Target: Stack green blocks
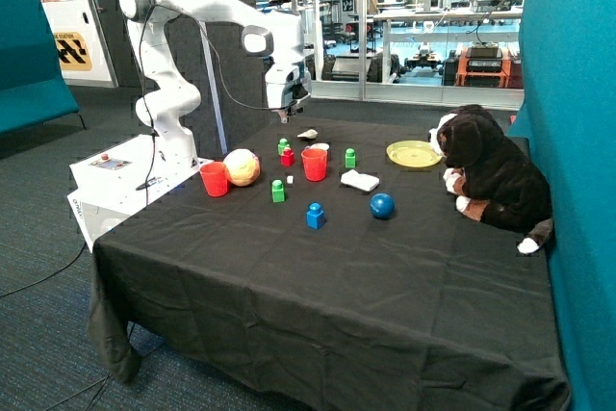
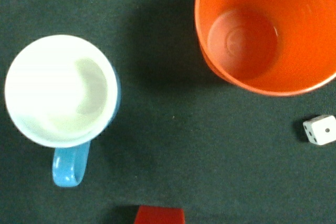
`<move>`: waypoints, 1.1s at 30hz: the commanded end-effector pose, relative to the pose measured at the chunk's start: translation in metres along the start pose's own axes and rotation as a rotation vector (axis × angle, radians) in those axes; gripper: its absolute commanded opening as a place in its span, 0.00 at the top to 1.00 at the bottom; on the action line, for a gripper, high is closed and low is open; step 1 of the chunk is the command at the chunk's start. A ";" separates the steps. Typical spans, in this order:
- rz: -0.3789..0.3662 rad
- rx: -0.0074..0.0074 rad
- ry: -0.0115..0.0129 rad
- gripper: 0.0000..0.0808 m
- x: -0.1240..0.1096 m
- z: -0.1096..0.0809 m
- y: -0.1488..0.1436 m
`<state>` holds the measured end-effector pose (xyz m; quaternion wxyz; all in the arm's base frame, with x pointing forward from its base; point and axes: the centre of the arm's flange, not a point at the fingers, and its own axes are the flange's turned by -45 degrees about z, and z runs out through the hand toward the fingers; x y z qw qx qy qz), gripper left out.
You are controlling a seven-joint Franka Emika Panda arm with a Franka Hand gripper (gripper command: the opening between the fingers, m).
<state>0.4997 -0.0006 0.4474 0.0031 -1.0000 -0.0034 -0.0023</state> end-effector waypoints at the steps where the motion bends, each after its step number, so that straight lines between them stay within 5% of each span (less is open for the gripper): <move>1: -0.156 -0.0059 -0.0051 0.00 0.000 -0.003 -0.001; 3: -0.139 -0.0060 -0.0050 0.00 -0.001 -0.002 0.006; 4: -0.135 -0.0060 -0.0050 0.09 -0.001 -0.001 0.008; 5: -0.130 -0.0060 -0.0050 0.35 -0.001 -0.002 0.011; 6: -0.126 -0.0060 -0.0050 0.48 -0.001 -0.002 0.013; 8: -0.119 -0.0060 -0.0050 0.58 -0.002 -0.002 0.017; 33: -0.007 -0.0063 -0.0046 0.66 -0.012 0.003 0.084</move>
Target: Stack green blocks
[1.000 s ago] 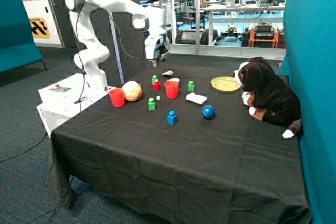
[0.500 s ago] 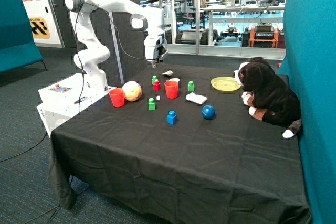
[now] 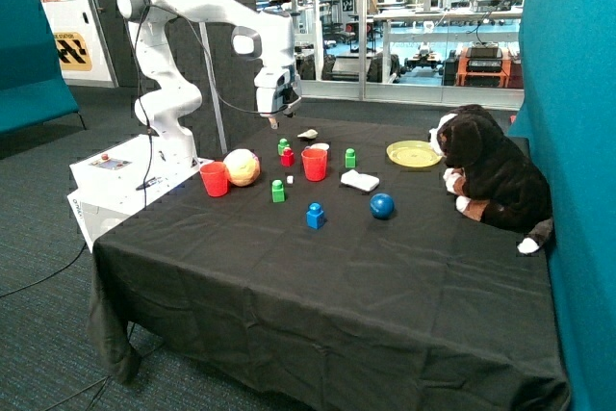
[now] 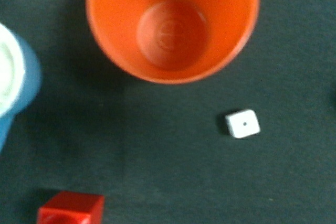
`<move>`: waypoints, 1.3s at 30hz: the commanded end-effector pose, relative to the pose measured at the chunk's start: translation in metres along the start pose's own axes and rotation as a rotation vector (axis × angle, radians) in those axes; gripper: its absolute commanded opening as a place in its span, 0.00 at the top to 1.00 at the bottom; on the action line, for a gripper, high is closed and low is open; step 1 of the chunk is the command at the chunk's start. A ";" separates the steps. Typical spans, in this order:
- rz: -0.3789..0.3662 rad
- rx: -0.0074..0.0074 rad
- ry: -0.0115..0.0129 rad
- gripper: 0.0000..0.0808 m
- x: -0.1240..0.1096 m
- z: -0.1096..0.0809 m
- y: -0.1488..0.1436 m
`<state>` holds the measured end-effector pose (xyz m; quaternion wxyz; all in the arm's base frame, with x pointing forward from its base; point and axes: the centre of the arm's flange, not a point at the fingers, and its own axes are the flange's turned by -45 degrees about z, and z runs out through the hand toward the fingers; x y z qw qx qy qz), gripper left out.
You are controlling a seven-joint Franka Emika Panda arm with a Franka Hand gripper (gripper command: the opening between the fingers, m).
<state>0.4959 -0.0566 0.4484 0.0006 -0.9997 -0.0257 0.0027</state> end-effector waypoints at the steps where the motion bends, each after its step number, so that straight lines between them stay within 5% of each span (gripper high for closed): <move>1: 0.043 -0.0012 0.0055 0.66 -0.010 0.004 0.031; 16: 0.057 -0.0012 0.0055 0.66 -0.019 0.013 0.061; 21: 0.069 -0.0012 0.0055 0.59 -0.016 0.016 0.070; 28: 0.095 -0.0011 0.0055 0.21 -0.017 0.032 0.076; 39: 0.095 -0.0011 0.0055 0.24 -0.010 0.045 0.081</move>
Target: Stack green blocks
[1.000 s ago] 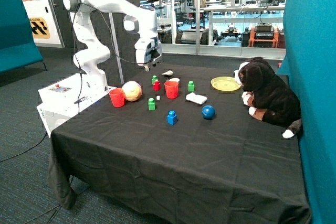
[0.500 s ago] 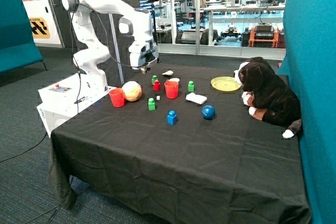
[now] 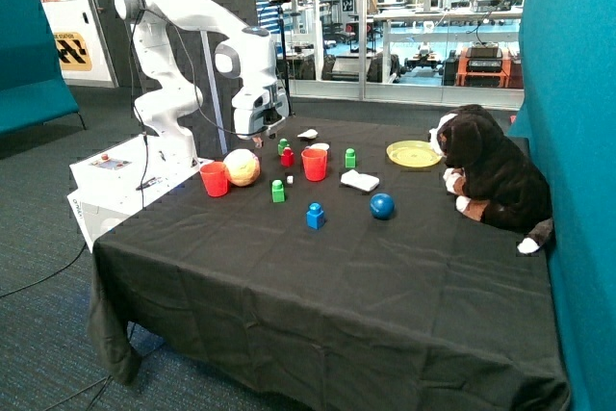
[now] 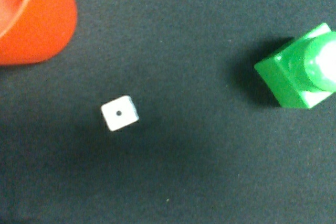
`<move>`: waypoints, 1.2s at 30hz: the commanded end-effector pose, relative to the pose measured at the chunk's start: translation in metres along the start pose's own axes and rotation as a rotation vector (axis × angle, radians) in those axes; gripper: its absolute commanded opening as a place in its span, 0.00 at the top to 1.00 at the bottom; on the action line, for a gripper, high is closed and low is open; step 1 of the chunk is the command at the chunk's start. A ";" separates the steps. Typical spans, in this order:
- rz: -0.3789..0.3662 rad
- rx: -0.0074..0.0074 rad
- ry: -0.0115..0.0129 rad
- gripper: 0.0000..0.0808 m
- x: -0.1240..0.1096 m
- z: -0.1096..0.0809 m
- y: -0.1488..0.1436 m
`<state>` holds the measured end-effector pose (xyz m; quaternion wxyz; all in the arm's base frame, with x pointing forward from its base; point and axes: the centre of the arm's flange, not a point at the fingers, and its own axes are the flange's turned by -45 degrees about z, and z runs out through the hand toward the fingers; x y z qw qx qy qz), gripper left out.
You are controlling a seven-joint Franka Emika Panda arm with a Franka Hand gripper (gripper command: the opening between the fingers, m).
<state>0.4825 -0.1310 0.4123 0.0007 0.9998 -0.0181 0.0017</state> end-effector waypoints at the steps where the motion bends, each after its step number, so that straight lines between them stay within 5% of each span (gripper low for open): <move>1: 0.007 0.0014 -0.0034 0.26 0.010 0.009 0.009; 13: 0.001 0.0014 -0.0034 0.45 0.011 0.019 0.016; 36: -0.018 0.0014 -0.0034 0.52 0.027 0.037 0.031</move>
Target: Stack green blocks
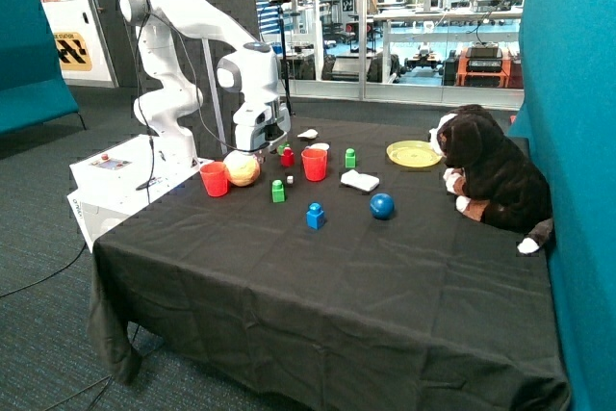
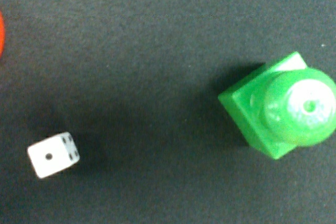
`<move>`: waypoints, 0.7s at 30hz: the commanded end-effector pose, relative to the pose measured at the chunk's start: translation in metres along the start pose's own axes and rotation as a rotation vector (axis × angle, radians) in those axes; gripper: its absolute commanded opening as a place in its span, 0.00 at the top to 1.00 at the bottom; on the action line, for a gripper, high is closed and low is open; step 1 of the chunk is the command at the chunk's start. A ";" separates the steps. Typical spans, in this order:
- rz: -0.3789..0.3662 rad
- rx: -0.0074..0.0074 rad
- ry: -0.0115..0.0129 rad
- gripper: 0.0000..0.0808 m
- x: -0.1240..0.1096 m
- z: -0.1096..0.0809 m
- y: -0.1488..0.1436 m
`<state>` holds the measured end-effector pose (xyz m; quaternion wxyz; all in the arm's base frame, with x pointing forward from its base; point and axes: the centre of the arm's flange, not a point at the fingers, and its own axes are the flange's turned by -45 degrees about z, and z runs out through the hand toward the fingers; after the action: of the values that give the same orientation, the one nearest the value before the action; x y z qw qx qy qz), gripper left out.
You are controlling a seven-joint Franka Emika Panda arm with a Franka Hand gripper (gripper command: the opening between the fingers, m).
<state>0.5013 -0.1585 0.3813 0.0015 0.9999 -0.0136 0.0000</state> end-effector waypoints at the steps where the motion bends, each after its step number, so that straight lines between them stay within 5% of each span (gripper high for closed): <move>1: -0.011 0.0029 -0.0001 0.51 0.008 0.007 0.005; 21: -0.044 0.0029 0.0000 0.40 0.013 0.027 0.006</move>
<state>0.5101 -0.1634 0.3622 0.0000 1.0000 0.0014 -0.0001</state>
